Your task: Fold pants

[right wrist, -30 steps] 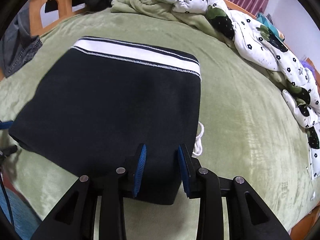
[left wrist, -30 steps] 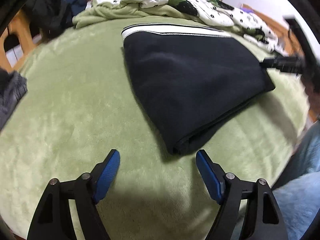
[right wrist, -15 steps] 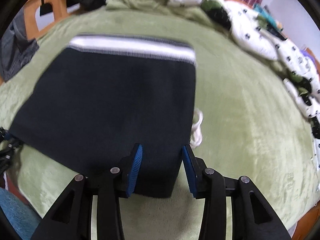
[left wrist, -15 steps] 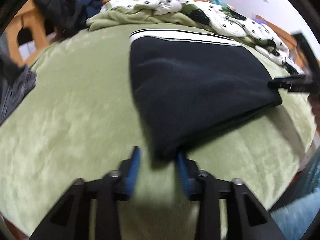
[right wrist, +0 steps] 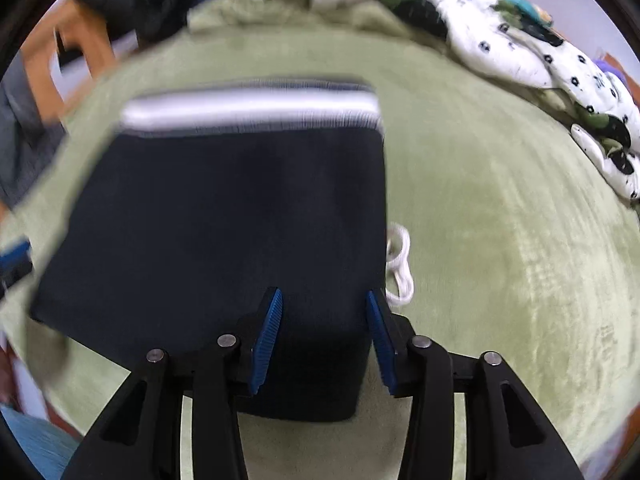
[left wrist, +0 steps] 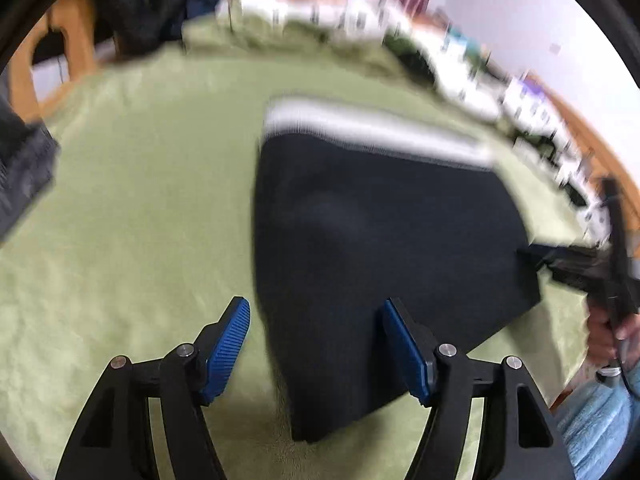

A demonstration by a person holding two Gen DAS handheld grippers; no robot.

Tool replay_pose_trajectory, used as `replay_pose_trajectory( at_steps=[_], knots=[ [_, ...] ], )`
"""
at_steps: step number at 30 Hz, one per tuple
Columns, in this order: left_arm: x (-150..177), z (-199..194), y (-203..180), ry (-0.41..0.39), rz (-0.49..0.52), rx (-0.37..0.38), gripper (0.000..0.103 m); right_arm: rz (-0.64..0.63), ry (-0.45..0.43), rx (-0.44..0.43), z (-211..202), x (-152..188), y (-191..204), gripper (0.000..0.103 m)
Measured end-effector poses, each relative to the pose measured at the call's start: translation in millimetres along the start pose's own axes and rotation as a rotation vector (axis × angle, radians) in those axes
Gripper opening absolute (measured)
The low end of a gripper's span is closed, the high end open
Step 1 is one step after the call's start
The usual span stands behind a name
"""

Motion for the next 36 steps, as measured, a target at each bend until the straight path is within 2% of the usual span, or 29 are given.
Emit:
replay_pose_trajectory(
  at_steps=[1,2,4,6,10,13,15,18,19,21,22,23,25,27,28,29,30,31,33,34,36],
  knots=[
    [7.6,12.7,2.5,0.046,-0.003,0.021,0.072,-0.024,-0.01,0.008,-2.0,-0.3,2.7,0.046],
    [16.9,20.2,6.1,0.057,-0.016,0.062,0.076,-0.048,-0.011,0.013,-2.6,-0.8,5.0,0.046],
    [27.1,16.2,10.7,0.008,-0.026,0.09,0.076,-0.051,-0.017,0.004,-4.6,-0.8,5.0,0.046],
    [27.3,11.4,11.7,-0.002,-0.034,0.096,0.076,-0.023,-0.025,-0.006,-6.8,-2.6,-0.5,0.046],
    [5.4,1.5,17.9,-0.068,-0.048,0.092,0.076,0.098,-0.106,0.012,-9.9,-21.1,-25.2,0.046],
    [-19.2,6.5,20.4,-0.077,-0.046,0.08,0.074,0.199,-0.138,0.002,-2.6,-40.5,-42.8,0.048],
    [-37.3,13.8,23.5,-0.078,-0.056,0.078,0.074,0.237,-0.138,-0.057,7.5,-55.1,-47.8,0.049],
    [-66.4,31.1,35.2,-0.09,-0.1,0.092,0.074,0.252,-0.142,-0.081,26.4,-70.1,-55.4,0.062],
    [-76.2,39.8,39.6,-0.088,-0.117,0.091,0.074,0.263,-0.128,-0.094,36.9,-73.0,-56.6,0.066],
    [-95.3,63.0,45.6,-0.06,-0.147,0.111,0.074,0.275,-0.059,-0.139,64.0,-77.8,-59.3,0.066],
    [-102.6,76.5,49.4,-0.036,-0.163,0.13,0.074,0.284,-0.044,-0.167,73.3,-79.4,-61.2,0.07],
    [-106.8,91.7,53.6,-0.005,-0.187,0.148,0.072,0.304,-0.046,-0.202,81.4,-80.2,-65.6,0.079],
    [-108.4,118.4,56.5,0.055,-0.215,0.189,0.076,0.33,-0.031,-0.267,95.8,-81.6,-73.3,0.082],
    [-106.3,127.7,54.8,0.033,-0.214,0.231,0.075,0.341,-0.016,-0.329,105.3,-82.0,-76.0,0.082],
    [-107.5,127.9,49.5,0.024,-0.183,0.24,0.063,0.344,-0.013,-0.35,107.8,-82.5,-75.9,0.08],
    [-108.6,127.8,45.7,0.025,-0.171,0.25,0.056,0.354,-0.012,-0.413,109.9,-83.2,-75.0,0.066],
    [-109.1,126.5,44.3,0.021,-0.172,0.247,0.052,0.362,-0.012,-0.411,108.0,-83.9,-73.7,0.065],
    [-110.8,124.4,43.7,0.013,-0.174,0.262,0.035,0.351,-0.008,-0.4,106.4,-86.7,-71.3,0.063],
    [-117.3,113.6,42.0,-0.027,-0.179,0.286,0.03,0.312,-0.042,-0.384,94.1,-94.5,-70.3,0.048],
    [-121.4,106.2,38.9,-0.052,-0.173,0.288,0.029,0.336,-0.089,-0.421,80.5,-100.0,-76.4,0.029],
    [-129.6,97.2,34.9,-0.1,-0.158,0.297,0.028,0.354,-0.13,-0.478,68.3,-109.0,-81.8,0.024]
  ],
)
Point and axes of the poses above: each gripper's, at about its wrist camera, not at the fingertips, and z roughly the way its jaws point, y to its left, x to its underside, the point moved 1 cm from there along z, roughly the way its jaws point, and after that the axes turned 6 degrees about -y, right-handed, at the moved point
